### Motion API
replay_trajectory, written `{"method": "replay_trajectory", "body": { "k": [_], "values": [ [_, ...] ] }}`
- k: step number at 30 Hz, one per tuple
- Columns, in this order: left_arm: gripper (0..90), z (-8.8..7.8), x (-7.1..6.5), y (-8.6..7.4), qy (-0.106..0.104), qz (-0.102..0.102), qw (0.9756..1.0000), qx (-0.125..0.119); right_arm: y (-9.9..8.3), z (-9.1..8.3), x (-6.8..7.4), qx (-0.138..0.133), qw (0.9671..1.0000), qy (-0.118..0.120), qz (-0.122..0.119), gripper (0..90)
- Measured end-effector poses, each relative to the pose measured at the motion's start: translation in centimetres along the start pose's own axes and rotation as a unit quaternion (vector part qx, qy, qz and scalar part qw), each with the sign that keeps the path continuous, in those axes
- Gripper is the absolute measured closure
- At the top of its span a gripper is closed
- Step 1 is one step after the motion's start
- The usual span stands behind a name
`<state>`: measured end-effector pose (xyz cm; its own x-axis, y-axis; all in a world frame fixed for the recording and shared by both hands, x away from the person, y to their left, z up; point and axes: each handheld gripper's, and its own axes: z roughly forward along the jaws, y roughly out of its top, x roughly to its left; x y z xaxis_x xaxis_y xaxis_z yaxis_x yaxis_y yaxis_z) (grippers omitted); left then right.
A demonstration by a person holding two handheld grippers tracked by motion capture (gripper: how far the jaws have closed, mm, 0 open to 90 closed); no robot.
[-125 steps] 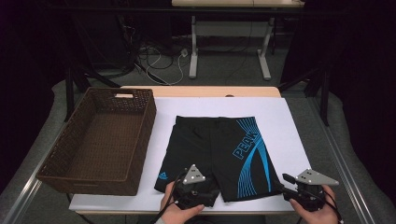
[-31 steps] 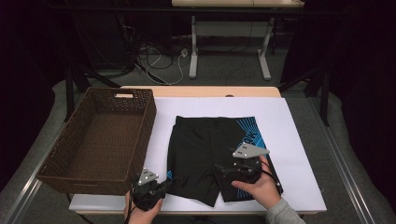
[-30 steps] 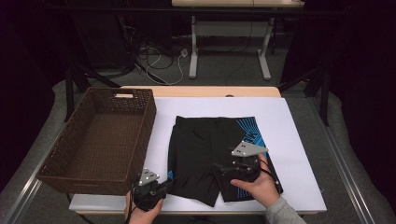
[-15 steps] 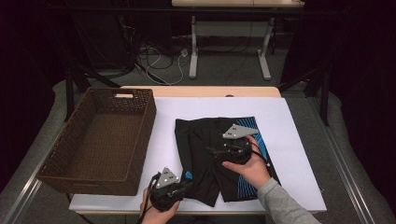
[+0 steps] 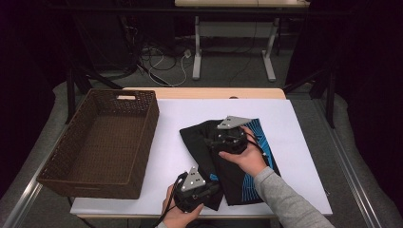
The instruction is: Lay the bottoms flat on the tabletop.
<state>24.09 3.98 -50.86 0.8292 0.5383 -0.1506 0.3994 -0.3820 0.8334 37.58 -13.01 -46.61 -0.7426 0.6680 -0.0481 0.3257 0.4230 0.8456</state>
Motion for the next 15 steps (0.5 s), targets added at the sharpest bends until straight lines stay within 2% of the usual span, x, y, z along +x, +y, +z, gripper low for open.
{"method": "replay_trajectory", "body": {
  "k": [2, 5, 7, 10, 11, 13, 15],
  "values": [
    [85.6, 0.1, -0.3, 0.2, -0.006, 0.003, 1.0000, -0.003, 0.4, 0.4, 0.2, -0.012, 0.9999, 0.007, -0.011, 43.2],
    [85.7, 0.2, -0.7, 0.2, -0.015, 0.008, 0.9998, -0.008, 1.1, 1.1, 0.5, -0.007, 0.9997, 0.003, -0.024, 43.2],
    [85.6, 0.2, -0.9, 0.1, -0.020, 0.014, 0.9997, -0.005, 1.5, 1.7, 0.6, 0.001, 0.9998, 0.002, -0.021, 43.2],
    [85.6, 0.2, -1.2, -0.2, -0.027, 0.012, 0.9996, -0.001, 1.8, 2.9, 0.6, 0.014, 0.9998, 0.008, -0.012, 43.3],
    [85.6, 0.2, -1.2, -0.3, -0.029, 0.017, 0.9994, 0.002, 1.9, 3.2, 0.6, 0.018, 0.9997, 0.010, -0.014, 44.1],
    [85.6, 0.3, -1.4, -0.5, -0.034, 0.014, 0.9993, 0.001, 2.1, 4.0, 0.8, 0.028, 0.9994, 0.018, -0.011, 44.7],
    [85.6, 0.4, -1.4, -0.7, -0.038, 0.023, 0.9990, 0.004, 2.2, 4.8, 0.9, 0.037, 0.9991, 0.021, -0.011, 45.1]
  ]
}}
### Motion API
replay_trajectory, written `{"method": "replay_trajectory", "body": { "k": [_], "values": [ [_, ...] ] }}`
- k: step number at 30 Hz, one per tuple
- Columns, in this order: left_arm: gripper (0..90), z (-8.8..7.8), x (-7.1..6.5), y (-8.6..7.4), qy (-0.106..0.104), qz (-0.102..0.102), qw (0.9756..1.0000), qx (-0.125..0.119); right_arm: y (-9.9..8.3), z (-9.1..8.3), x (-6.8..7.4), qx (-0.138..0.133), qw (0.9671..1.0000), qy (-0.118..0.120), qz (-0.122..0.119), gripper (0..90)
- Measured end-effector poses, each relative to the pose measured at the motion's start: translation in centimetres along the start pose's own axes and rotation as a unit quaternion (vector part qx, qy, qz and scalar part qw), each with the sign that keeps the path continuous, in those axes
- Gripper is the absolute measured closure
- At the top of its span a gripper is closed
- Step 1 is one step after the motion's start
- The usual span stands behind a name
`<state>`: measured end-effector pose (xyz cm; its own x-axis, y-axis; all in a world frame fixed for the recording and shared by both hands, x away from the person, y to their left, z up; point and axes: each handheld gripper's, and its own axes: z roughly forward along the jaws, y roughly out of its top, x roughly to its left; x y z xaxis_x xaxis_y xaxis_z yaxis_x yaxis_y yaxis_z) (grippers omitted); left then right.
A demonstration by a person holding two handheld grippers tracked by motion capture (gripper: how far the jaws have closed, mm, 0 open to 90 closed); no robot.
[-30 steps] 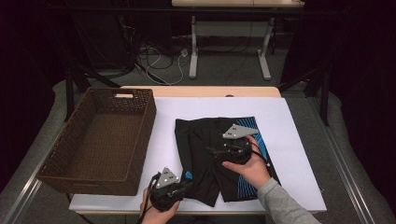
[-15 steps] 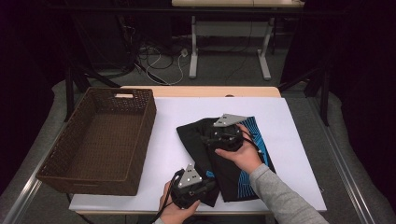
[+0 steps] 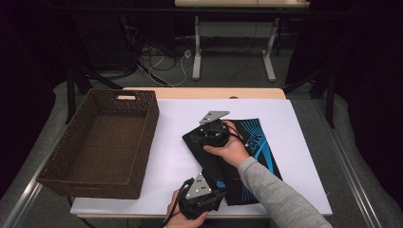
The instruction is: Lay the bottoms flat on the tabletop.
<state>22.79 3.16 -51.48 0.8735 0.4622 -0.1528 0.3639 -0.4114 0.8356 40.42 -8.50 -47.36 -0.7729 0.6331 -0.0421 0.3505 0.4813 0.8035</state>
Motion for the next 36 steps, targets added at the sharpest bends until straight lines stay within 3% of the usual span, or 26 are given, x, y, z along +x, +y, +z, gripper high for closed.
{"method": "replay_trajectory", "body": {
  "k": [1, 5, 14, 19, 22, 23, 25, 29, 36],
  "values": [
    [85.6, 0.2, -0.1, -0.2, -0.003, -0.006, 1.0000, 0.004, 0.0, 0.5, 0.0, 0.004, 1.0000, 0.000, -0.002, 45.2],
    [85.7, 0.6, -0.2, -0.6, -0.006, 0.002, 0.9999, 0.014, -0.1, 2.4, 0.1, 0.025, 0.9997, 0.002, -0.006, 47.0],
    [85.6, 0.3, 0.6, -0.8, -0.004, -0.008, 0.9999, 0.009, -1.0, 6.5, -0.4, 0.068, 0.9977, -0.005, -0.004, 53.3],
    [85.6, 0.2, 0.6, -1.0, -0.003, -0.010, 0.9999, 0.007, -0.9, 7.8, -0.1, 0.069, 0.9976, -0.005, -0.001, 53.4],
    [85.6, 0.1, 0.7, -1.0, -0.002, -0.009, 0.9999, 0.008, -0.7, 8.4, 0.1, 0.085, 0.9964, -0.001, 0.000, 54.6],
    [85.6, 0.0, 0.7, -1.0, -0.001, -0.008, 0.9999, 0.007, -0.7, 8.7, 0.2, 0.077, 0.9970, -0.002, 0.002, 55.3],
    [85.6, 0.0, 0.8, -1.0, 0.002, -0.009, 1.0000, 0.004, -0.7, 9.2, 0.3, 0.090, 0.9959, 0.002, -0.002, 56.1],
    [85.6, -0.2, 1.0, -1.1, 0.002, -0.010, 0.9999, 0.005, -1.0, 10.2, 0.6, 0.099, 0.9950, -0.004, -0.011, 56.3],
    [85.6, -0.1, 1.0, -1.2, 0.002, -0.017, 0.9998, 0.007, -1.5, 10.9, 0.7, 0.106, 0.9941, -0.021, -0.003, 56.1]
  ]
}}
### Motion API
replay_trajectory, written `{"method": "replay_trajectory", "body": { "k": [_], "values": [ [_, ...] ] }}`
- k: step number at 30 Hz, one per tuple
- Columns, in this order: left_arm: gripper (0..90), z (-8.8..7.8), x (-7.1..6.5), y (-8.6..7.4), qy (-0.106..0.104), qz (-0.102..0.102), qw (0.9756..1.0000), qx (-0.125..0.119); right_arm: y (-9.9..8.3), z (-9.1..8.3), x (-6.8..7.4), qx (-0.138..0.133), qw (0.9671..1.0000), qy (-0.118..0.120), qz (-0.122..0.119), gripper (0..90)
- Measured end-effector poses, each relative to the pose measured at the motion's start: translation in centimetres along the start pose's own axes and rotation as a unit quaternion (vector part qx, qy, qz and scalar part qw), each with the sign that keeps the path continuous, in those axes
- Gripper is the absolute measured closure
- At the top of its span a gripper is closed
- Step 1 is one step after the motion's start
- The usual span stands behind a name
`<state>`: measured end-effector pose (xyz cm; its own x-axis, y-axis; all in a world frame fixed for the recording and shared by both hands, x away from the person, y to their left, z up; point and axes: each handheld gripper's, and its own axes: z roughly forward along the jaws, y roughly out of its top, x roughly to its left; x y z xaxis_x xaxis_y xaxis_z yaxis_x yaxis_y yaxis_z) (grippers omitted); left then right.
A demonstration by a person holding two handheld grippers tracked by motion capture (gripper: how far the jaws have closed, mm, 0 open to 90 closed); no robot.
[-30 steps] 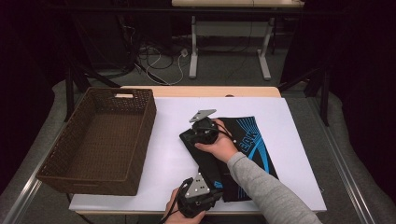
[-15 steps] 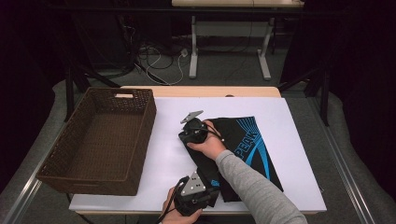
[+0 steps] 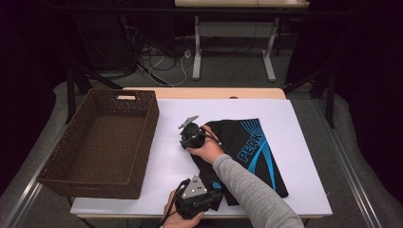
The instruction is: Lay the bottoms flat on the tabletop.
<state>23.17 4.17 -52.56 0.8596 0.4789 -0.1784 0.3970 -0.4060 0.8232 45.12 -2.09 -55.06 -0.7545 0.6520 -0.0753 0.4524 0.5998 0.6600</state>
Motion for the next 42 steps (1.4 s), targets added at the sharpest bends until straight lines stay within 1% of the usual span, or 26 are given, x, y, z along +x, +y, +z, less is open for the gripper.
{"method": "replay_trajectory", "body": {
  "k": [1, 2, 3, 5, 8, 9, 11, 13, 14, 15, 16, 17, 18, 20, 21, 22, 23, 24, 25, 27, 30, 32, 35, 36, 39, 42],
  "values": [
    [85.6, 0.0, 0.0, 0.0, 0.000, 0.001, 1.0000, 0.000, 0.0, -0.1, 0.0, 0.008, 1.0000, 0.001, -0.004, 55.9],
    [85.6, 0.0, 0.1, 0.0, 0.002, 0.003, 1.0000, 0.000, 0.0, 0.0, -0.1, 0.008, 0.9999, -0.001, -0.014, 55.9],
    [85.6, 0.0, 0.1, 0.0, 0.002, 0.004, 1.0000, 0.000, 0.0, 0.1, -0.1, 0.006, 0.9998, -0.004, -0.017, 56.2],
    [85.6, 0.0, 0.1, 0.0, 0.003, 0.004, 1.0000, 0.000, 0.0, 0.2, 0.2, 0.008, 0.9999, -0.010, -0.007, 57.6],
    [85.6, 0.0, 0.1, 0.0, 0.002, 0.002, 1.0000, 0.001, 0.1, 0.2, 0.2, 0.012, 0.9996, -0.020, -0.013, 63.5],
    [85.6, 0.0, 0.1, 0.0, 0.002, 0.002, 1.0000, 0.001, 0.0, 0.3, 0.2, 0.003, 0.9994, -0.029, -0.017, 65.1],
    [85.6, 0.1, 0.1, 0.0, 0.001, 0.004, 1.0000, 0.004, 0.2, 0.3, 0.1, 0.009, 0.9993, -0.032, -0.017, 66.8],
    [85.6, 0.1, 0.1, -0.1, -0.001, 0.000, 1.0000, 0.002, 0.2, 0.4, 0.1, 0.004, 0.9992, -0.038, -0.011, 72.0],
    [85.6, 0.1, 0.1, -0.1, -0.001, 0.001, 1.0000, 0.003, 0.3, 0.3, 0.0, 0.008, 0.9993, -0.035, -0.010, 75.4],
    [85.6, 0.2, 0.0, -0.1, -0.001, 0.000, 1.0000, 0.002, 0.4, 0.2, -0.2, 0.009, 0.9995, -0.029, -0.006, 80.0],
    [85.6, 0.2, 0.0, 0.0, -0.001, 0.000, 1.0000, 0.002, 0.4, 0.2, -0.4, 0.006, 0.9997, -0.020, 0.010, 81.0],
    [85.6, 0.2, 0.0, 0.0, 0.000, 0.003, 1.0000, 0.002, 0.5, 0.1, -0.6, 0.011, 0.9997, -0.014, 0.016, 81.5],
    [85.6, 0.2, 0.0, 0.0, 0.000, 0.002, 1.0000, 0.001, 0.5, 0.0, -0.6, 0.015, 0.9993, -0.010, 0.033, 81.8],
    [85.6, 0.2, 0.1, 0.0, -0.001, -0.002, 1.0000, -0.001, 0.7, 0.0, -0.9, 0.013, 0.9990, -0.007, 0.042, 82.3],
    [85.6, 0.1, 0.2, 0.0, 0.001, 0.000, 1.0000, -0.003, 0.8, 0.0, -1.1, 0.012, 0.9993, -0.008, 0.035, 82.4],
    [85.6, 0.0, 0.2, 0.1, 0.002, -0.005, 1.0000, -0.005, 0.9, -0.1, -1.1, 0.003, 0.9986, -0.001, 0.053, 82.5],
    [85.6, 0.0, 0.3, 0.1, 0.005, -0.004, 0.9999, -0.009, 1.1, -0.2, -1.3, -0.008, 0.9984, 0.001, 0.056, 82.5],
    [85.6, -0.2, 0.3, 0.2, 0.004, -0.005, 1.0000, -0.005, 1.3, -0.4, -1.5, -0.013, 0.9981, 0.002, 0.059, 82.6],
    [85.6, -0.3, 0.4, 0.3, 0.005, -0.007, 0.9999, -0.012, 1.5, -0.7, -1.8, -0.021, 0.9979, 0.004, 0.061, 82.6],
    [85.6, -0.5, 0.5, 0.5, 0.009, -0.001, 0.9999, -0.012, 2.1, -1.3, -2.4, -0.023, 0.9974, 0.011, 0.067, 82.6],
    [85.6, -0.5, 0.5, 0.6, 0.014, -0.005, 0.9997, -0.020, 3.1, -2.3, -3.0, -0.037, 0.9953, 0.009, 0.089, 82.6],
    [85.6, -0.7, 0.7, 0.7, 0.015, -0.005, 0.9997, -0.018, 3.7, -3.0, -3.5, -0.044, 0.9948, 0.003, 0.091, 82.6],
    [85.6, -1.1, 1.0, 1.0, 0.020, -0.008, 0.9994, -0.026, 4.5, -3.8, -4.5, -0.056, 0.9934, -0.002, 0.100, 82.6],
    [85.6, -1.3, 1.1, 1.2, 0.022, -0.011, 0.9993, -0.027, 4.8, -4.1, -4.8, -0.063, 0.9924, -0.003, 0.106, 82.6],
    [85.6, -2.1, 1.4, 1.6, 0.030, -0.011, 0.9987, -0.040, 5.5, -4.9, -5.8, -0.067, 0.9906, -0.009, 0.119, 82.7],
    [85.6, -2.9, 1.6, 2.0, 0.035, -0.017, 0.9980, -0.050, 6.2, -5.5, -6.5, -0.079, 0.9885, -0.011, 0.129, 82.7]
  ]
}}
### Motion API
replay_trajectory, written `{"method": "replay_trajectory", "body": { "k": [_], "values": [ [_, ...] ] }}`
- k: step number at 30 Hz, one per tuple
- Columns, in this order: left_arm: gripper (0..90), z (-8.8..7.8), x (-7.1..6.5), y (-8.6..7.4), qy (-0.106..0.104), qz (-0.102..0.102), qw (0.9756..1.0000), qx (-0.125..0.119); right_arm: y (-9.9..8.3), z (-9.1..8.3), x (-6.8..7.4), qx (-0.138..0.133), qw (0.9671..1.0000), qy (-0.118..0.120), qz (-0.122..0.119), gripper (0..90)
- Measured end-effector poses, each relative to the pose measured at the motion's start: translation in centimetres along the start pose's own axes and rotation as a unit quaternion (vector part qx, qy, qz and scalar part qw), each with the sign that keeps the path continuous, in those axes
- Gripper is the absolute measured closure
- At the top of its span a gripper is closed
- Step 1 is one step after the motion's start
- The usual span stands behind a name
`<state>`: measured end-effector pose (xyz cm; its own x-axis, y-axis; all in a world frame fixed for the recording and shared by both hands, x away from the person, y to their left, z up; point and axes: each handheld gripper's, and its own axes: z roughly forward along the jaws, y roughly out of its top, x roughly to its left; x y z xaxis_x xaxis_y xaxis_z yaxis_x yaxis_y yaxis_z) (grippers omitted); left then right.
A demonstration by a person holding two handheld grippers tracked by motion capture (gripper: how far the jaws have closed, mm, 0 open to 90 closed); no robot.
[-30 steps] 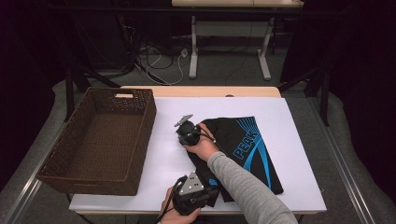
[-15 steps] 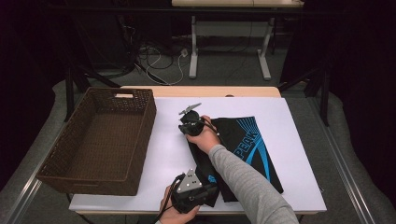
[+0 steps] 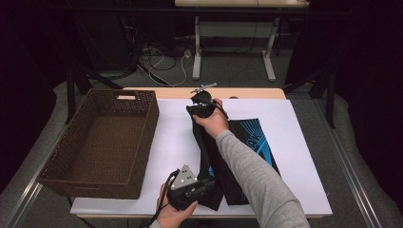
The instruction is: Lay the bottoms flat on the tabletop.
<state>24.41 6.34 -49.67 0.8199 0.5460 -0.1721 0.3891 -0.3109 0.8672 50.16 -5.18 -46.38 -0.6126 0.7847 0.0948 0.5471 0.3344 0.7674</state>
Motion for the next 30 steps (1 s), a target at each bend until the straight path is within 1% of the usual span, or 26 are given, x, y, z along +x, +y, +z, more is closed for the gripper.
{"method": "replay_trajectory", "body": {
  "k": [3, 5, 8, 9, 12, 13, 16, 17, 18, 20, 22, 27, 29, 30],
  "values": [
    [85.6, -0.7, 0.3, 0.6, 0.007, 0.002, 0.9999, -0.010, 0.7, -0.4, 0.0, -0.009, 0.9999, 0.004, 0.003, 82.8],
    [85.6, -1.2, 0.4, 0.9, 0.011, 0.003, 0.9998, -0.016, 1.4, -0.6, 0.4, -0.018, 0.9998, 0.005, 0.002, 82.8],
    [85.6, -1.8, 0.6, 1.3, 0.016, 0.001, 0.9995, -0.027, 2.1, -0.8, 0.9, -0.023, 0.9997, 0.009, -0.002, 82.7],
    [85.6, -2.0, 0.7, 1.4, 0.018, 0.004, 0.9994, -0.028, 2.4, -0.8, 1.1, -0.028, 0.9995, 0.011, -0.003, 82.8],
    [85.6, -2.8, 1.0, 1.8, 0.024, -0.003, 0.9989, -0.041, 3.2, -1.0, 1.6, -0.034, 0.9993, 0.015, -0.007, 82.8],
    [85.6, -3.0, 1.1, 1.9, 0.028, 0.000, 0.9987, -0.044, 3.6, -1.1, 1.8, -0.037, 0.9991, 0.016, -0.009, 82.7],
    [85.6, -3.6, 1.2, 2.3, 0.032, -0.004, 0.9981, -0.053, 4.4, -1.4, 2.0, -0.048, 0.9987, 0.018, -0.008, 82.8],
    [85.6, -3.8, 1.3, 2.4, 0.034, 0.000, 0.9980, -0.054, 4.7, -1.5, 2.0, -0.051, 0.9985, 0.018, -0.008, 82.8],
    [85.6, -3.8, 1.2, 2.5, 0.036, -0.002, 0.9976, -0.059, 4.9, -1.6, 1.9, -0.054, 0.9983, 0.017, -0.010, 82.8],
    [85.6, -3.7, 1.1, 2.8, 0.033, -0.001, 0.9979, -0.056, 5.3, -2.0, 1.7, -0.060, 0.9980, 0.018, -0.006, 82.8],
    [85.6, -3.4, 1.0, 3.2, 0.032, 0.006, 0.9980, -0.054, 5.4, -2.3, 1.1, -0.063, 0.9979, 0.015, 0.001, 82.8],
    [85.6, -1.9, 0.7, 4.1, 0.023, 0.011, 0.9984, -0.049, 5.2, -2.9, -1.2, -0.060, 0.9980, 0.003, 0.018, 82.8],
    [85.6, -1.3, 0.6, 4.3, 0.019, 0.013, 0.9986, -0.048, 5.1, -3.3, -2.2, -0.065, 0.9977, -0.002, 0.016, 82.8],
    [85.6, -0.9, 0.5, 4.5, 0.018, 0.015, 0.9987, -0.046, 5.0, -3.5, -2.4, -0.064, 0.9977, -0.004, 0.019, 82.8]
  ]
}}
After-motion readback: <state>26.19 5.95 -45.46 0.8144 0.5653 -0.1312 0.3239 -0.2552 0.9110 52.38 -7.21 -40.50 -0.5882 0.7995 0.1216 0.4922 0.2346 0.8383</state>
